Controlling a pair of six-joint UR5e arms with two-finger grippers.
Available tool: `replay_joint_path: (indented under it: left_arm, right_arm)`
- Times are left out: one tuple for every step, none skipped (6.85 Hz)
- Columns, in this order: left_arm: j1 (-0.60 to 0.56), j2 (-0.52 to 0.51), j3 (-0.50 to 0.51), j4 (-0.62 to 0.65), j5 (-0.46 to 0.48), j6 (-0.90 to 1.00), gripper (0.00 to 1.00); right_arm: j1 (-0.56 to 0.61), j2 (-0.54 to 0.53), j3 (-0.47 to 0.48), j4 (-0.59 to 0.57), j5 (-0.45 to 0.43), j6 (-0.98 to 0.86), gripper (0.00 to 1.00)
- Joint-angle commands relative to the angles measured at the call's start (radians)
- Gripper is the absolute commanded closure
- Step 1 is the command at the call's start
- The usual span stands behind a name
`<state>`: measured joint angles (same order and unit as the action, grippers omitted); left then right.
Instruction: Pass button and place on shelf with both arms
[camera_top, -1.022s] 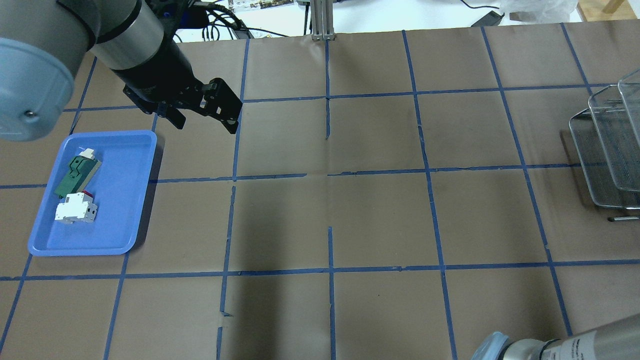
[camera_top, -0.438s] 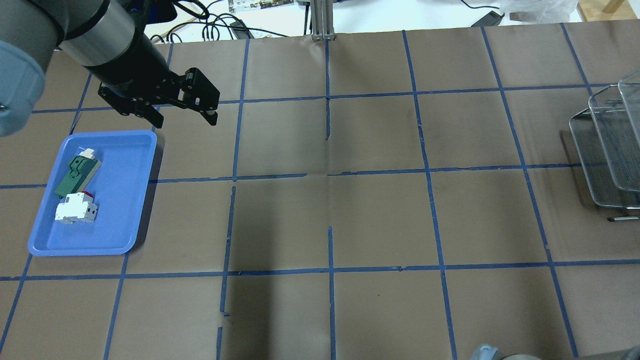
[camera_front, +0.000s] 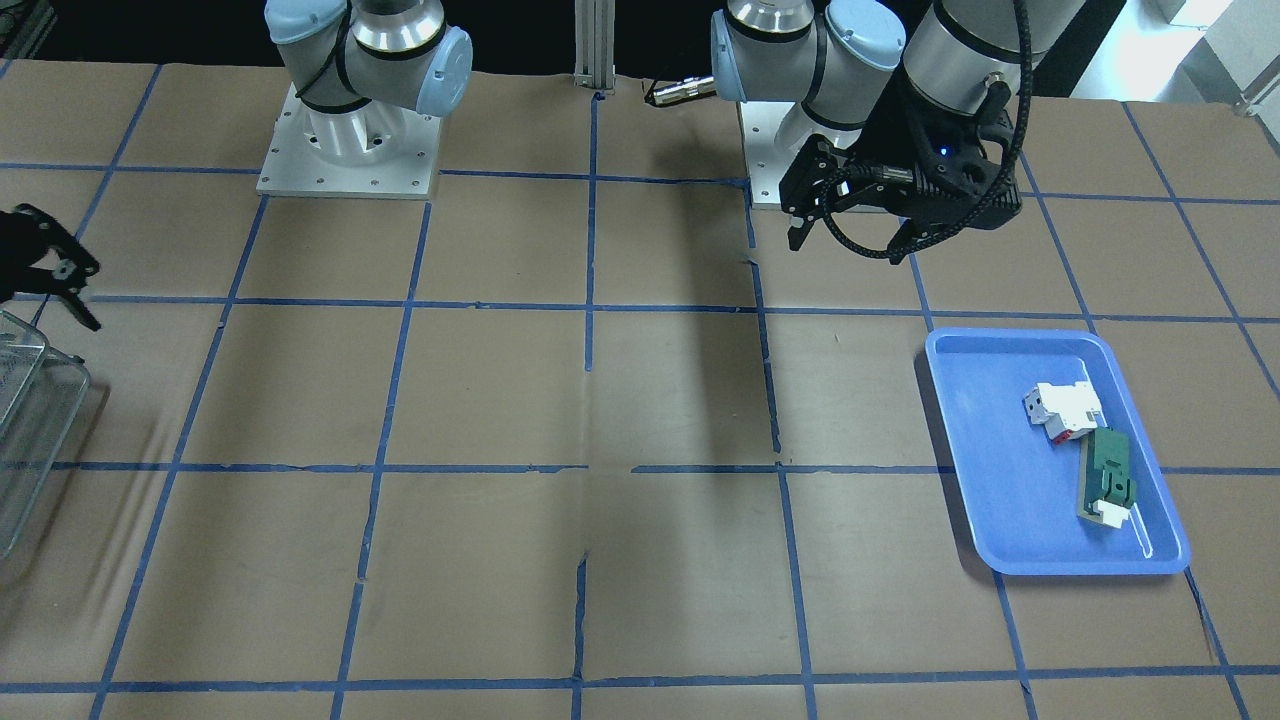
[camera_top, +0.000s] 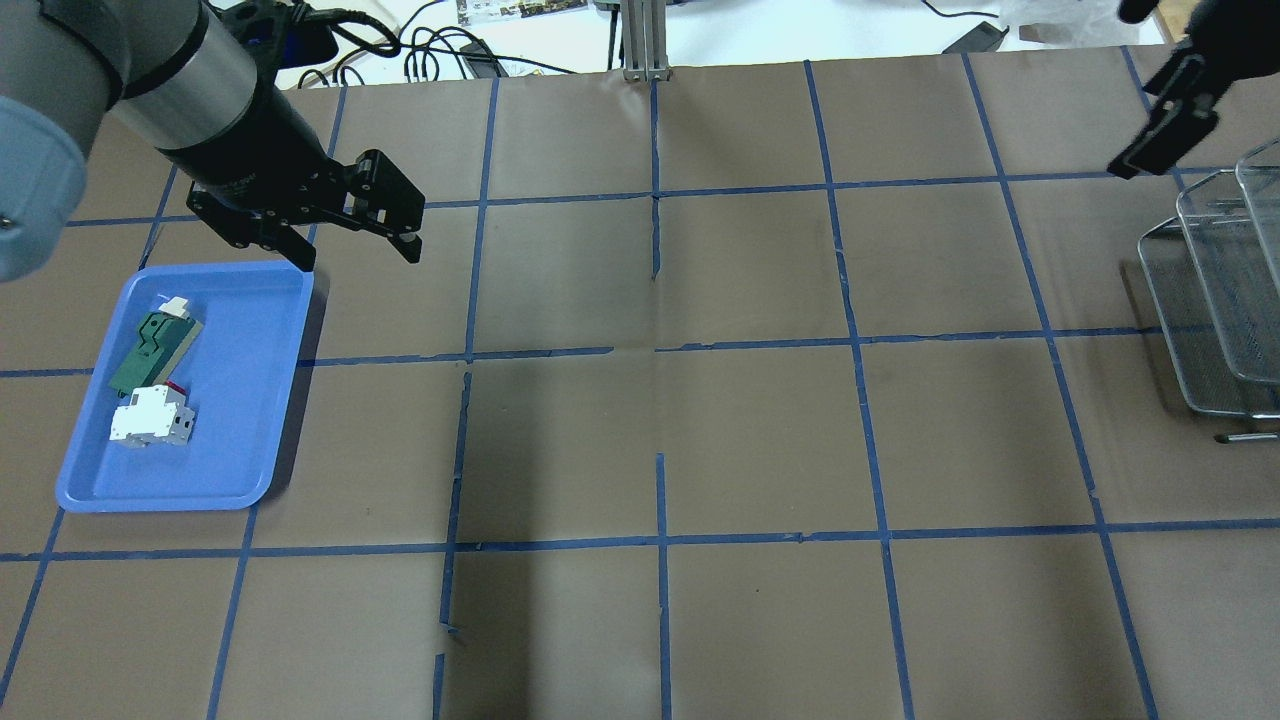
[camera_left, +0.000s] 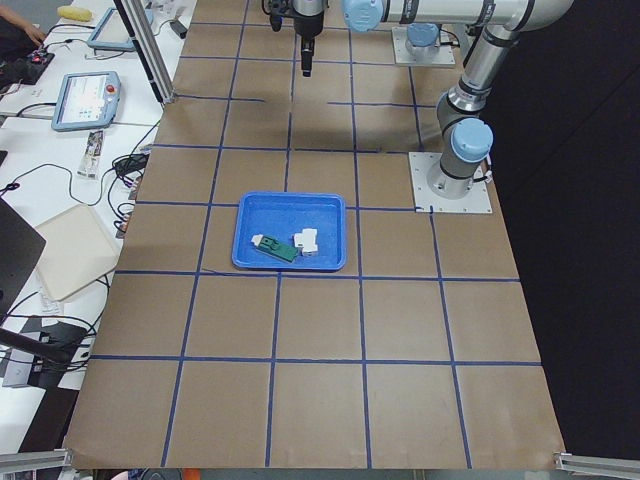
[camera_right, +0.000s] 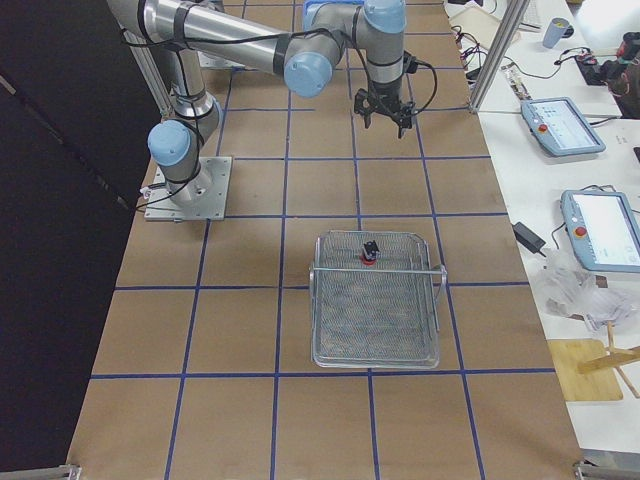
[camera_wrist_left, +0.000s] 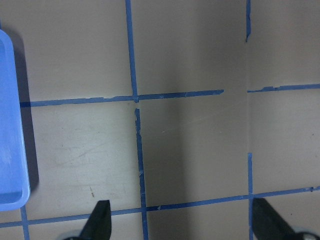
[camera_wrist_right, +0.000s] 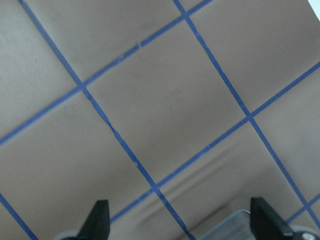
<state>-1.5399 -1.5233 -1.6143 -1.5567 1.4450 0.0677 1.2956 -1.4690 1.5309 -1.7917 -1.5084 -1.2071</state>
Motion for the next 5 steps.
replay_joint_path:
  left_arm:
    - [0.001, 0.002, -0.003, 0.000, 0.000, 0.001, 0.00]
    - [0.001, 0.002, -0.003, 0.000, 0.000, 0.001, 0.00]
    - [0.001, 0.002, -0.004, 0.000, 0.000, 0.001, 0.00]
    - [0.001, 0.002, -0.004, -0.002, 0.001, 0.001, 0.00]
    - [0.003, 0.000, -0.004, -0.002, 0.003, 0.000, 0.00]
  right_arm:
    - [0.170, -0.002, -0.008, -0.006, 0.007, 0.414, 0.00]
    - [0.226, -0.002, -0.033, 0.003, 0.001, 0.628, 0.00]
    - [0.249, -0.007, -0.058, 0.068, -0.009, 0.769, 0.00]
    - [0.251, -0.020, -0.096, 0.137, -0.016, 0.922, 0.00]
    - [0.251, -0.027, -0.147, 0.225, -0.019, 1.048, 0.00]
